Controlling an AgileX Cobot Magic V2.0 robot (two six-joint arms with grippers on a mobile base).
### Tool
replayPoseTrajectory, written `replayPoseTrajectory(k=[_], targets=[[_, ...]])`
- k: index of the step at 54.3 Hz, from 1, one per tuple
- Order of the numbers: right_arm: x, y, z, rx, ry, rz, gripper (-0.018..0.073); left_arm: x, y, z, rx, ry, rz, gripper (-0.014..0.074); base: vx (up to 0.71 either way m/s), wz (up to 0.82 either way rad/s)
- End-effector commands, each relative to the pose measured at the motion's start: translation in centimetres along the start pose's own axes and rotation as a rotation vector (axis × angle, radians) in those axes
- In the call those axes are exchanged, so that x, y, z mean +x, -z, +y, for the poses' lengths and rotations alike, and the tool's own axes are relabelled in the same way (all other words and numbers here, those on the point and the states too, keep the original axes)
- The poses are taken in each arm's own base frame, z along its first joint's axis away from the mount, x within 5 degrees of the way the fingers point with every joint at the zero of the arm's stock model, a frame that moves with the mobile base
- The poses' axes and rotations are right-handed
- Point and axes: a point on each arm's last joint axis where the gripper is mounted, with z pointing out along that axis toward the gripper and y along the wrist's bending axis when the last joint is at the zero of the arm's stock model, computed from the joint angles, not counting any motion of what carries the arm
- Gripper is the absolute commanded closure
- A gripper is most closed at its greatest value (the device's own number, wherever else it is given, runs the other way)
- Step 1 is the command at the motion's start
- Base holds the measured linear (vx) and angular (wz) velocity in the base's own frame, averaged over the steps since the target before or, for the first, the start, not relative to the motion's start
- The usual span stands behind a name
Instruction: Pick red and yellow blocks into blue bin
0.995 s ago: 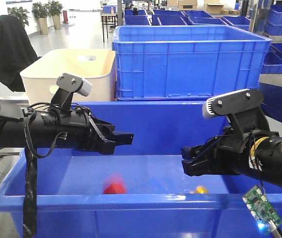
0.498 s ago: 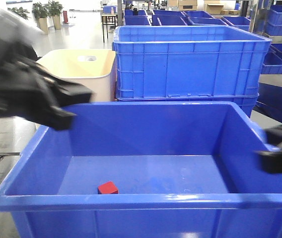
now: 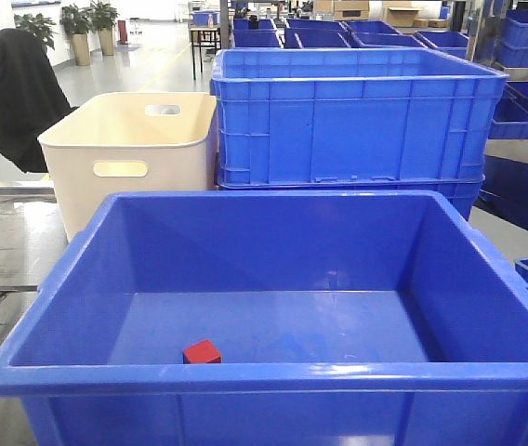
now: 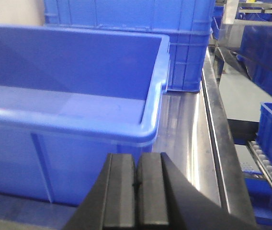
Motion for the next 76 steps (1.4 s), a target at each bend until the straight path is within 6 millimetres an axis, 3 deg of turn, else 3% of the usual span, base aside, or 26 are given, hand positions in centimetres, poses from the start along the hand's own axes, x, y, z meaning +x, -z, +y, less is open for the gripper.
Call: replayPoseTrajectory(k=[1,15,37,43,50,58,67,76], targets=[[-0.6,0.3,0.1,-0.016,0.021,-0.117,0.0570,0.2,1.2,0.0,-0.009,0.037,-0.153,0.0596,0.00,0.00],[0.7,-0.3,0.1,-0.007,0.027,-0.059,0.0570,2.3,3.7,-0.5,0.016,0.021,-0.163,0.0596,0.00,0.00],[0.7,-0.3,0.1,-0.005,0.027,-0.050,0.0570,2.6,3.6,-0.6,0.017,0.019,-0.146,0.0596,0.00,0.00],[0.7,-0.3,0.1,-0.005,0.027,-0.050,0.0570,3.3,3.5,0.2,-0.074,-0.071,-0.169,0.0596,0.00,0.00],[0.7,-0.3,0.1,-0.005,0.027,-0.050,0.0570,5.9,3.4,1.2,-0.213,-0.063,-0.263,0.0596,0.00,0.00],[0.7,-0.3,0.1,-0.005,0.027,-0.050,0.0570,10.2,3.1,2.0,-0.334,-0.048,-0.382,0.0596,0.00,0.00],[0.8,-0.3,0.1,-0.004,0.027,-0.048,0.0570,14.8,1.2,3.0,-0.388,0.016,-0.383,0.0596,0.00,0.00],[0.8,-0.3,0.1,-0.003,0.027,-0.043,0.0570,15.3,0.9,3.0,-0.387,0.011,-0.337,0.0596,0.00,0.00]])
